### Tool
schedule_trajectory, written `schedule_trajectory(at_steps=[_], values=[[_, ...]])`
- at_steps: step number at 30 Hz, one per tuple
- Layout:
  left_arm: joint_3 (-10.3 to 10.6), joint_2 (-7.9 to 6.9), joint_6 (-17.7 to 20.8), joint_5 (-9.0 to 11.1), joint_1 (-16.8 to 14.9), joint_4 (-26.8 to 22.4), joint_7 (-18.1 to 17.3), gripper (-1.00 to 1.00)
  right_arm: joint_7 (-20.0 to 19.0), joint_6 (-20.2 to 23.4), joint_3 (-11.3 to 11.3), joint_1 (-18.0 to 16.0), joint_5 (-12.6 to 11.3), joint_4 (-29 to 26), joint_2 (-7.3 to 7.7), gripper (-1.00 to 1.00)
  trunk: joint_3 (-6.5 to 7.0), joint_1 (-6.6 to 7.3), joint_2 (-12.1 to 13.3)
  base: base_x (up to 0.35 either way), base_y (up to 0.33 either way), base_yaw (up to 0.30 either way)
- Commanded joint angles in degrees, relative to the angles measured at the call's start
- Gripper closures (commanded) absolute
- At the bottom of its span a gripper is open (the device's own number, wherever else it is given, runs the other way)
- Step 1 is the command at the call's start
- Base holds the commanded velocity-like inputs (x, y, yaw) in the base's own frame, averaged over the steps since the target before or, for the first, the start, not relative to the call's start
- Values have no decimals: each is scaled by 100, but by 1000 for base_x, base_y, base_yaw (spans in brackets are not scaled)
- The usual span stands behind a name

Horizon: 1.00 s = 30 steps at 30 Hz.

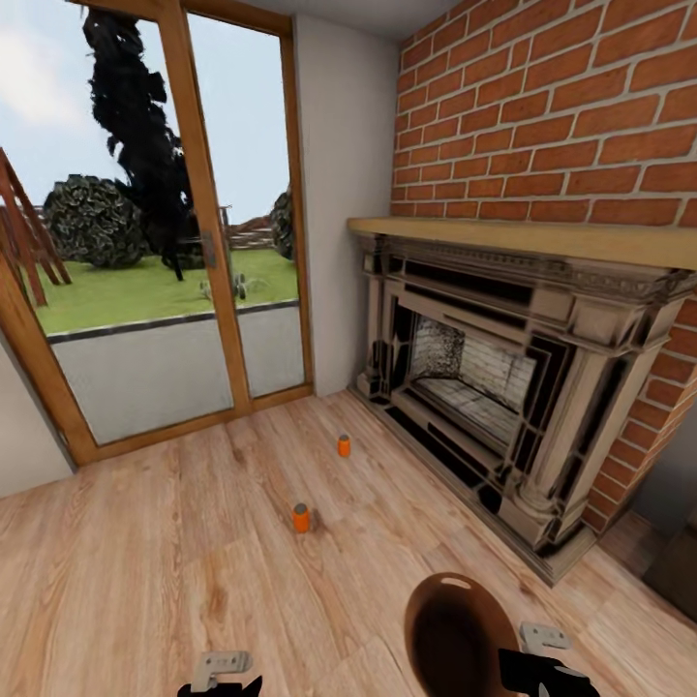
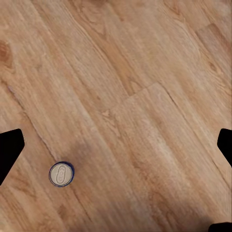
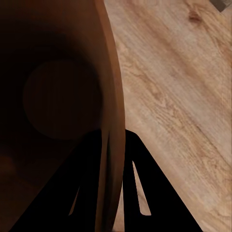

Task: Put the three can of soda from the living room inside the tash can in the kitchen.

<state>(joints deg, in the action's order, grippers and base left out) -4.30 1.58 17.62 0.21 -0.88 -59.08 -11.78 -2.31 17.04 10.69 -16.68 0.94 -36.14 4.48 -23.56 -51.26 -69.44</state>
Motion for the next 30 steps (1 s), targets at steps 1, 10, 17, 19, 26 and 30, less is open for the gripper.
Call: schedule_trajectory(at_steps=[1,10,17,19,26,30], values=[[0,0,-1,1,0,-1,0,-100,-41,0,2,-2,-41,-5,-1,100,1,0,0,-74,110,0],[0,0,-9,0,2,-10,0,-100,-41,1,3,-2,-41,-7,0,100,1,0,0,-66,92,0],[0,0,-16,-1,3,-8,0,-100,-41,1,3,-2,-41,-7,0,100,1,0,0,-23,83,0],[0,0,-18,0,3,-8,0,-100,-41,1,3,-2,-41,-7,0,100,1,0,0,-20,55,0],[0,0,-42,-3,1,-3,0,-100,-41,-2,-1,-2,-41,-7,0,100,1,0,0,-6,60,0],[0,0,-46,-3,0,-2,0,-100,-41,-5,-4,-2,-41,-7,0,100,1,0,0,-1,38,0]])
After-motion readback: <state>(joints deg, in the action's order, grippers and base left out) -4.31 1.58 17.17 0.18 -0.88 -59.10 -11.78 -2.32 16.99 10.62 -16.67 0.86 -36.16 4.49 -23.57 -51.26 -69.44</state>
